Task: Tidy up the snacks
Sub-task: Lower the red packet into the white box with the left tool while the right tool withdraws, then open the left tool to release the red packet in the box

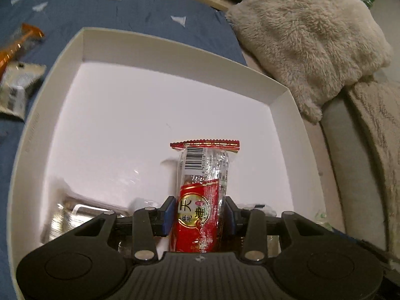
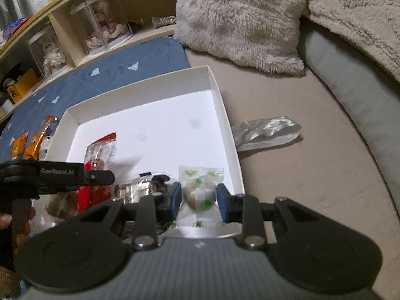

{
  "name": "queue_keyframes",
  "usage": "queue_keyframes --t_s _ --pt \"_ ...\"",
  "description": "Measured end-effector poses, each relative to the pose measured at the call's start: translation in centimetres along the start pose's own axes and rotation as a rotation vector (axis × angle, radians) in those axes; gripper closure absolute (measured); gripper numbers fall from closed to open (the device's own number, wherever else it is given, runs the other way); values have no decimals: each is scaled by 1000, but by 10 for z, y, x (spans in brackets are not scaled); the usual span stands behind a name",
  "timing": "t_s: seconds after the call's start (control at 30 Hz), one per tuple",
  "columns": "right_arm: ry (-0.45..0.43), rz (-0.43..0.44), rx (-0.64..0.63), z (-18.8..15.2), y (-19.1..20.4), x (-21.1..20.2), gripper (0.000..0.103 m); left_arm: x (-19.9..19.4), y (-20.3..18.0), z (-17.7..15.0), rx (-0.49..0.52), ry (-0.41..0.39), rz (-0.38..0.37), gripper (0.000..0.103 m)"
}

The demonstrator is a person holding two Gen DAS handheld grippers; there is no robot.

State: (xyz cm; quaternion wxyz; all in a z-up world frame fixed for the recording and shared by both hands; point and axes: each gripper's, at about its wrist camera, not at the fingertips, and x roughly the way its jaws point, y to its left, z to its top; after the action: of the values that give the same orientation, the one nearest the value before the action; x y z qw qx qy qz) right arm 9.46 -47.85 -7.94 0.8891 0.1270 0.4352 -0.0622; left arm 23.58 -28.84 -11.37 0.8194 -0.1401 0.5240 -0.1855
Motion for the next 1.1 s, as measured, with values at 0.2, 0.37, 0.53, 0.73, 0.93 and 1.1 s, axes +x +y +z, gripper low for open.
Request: queue_keyframes --t_s 0.2,0.37,0.53,0.73,0.93,1.1 --pt "11 -15 2 1 -3 4 67 -3 -5 -1 42 -8 41 61" --pt "8 -17 -7 2 -2 3 65 -5 0 1 35 -15 76 60" --pt "11 -28 -19 2 0 0 52 -9 -3 0 37 -3 62 47" --pt "17 -43 -23 3 0 -7 52 -21 -10 0 64 -18 57 32" --pt "7 -37 -9 -1 1 -18 52 -32 -12 -3 84 -16 54 28" --pt "0 -38 -10 -4 3 -26 51 -44 -13 -7 108 -17 57 28"
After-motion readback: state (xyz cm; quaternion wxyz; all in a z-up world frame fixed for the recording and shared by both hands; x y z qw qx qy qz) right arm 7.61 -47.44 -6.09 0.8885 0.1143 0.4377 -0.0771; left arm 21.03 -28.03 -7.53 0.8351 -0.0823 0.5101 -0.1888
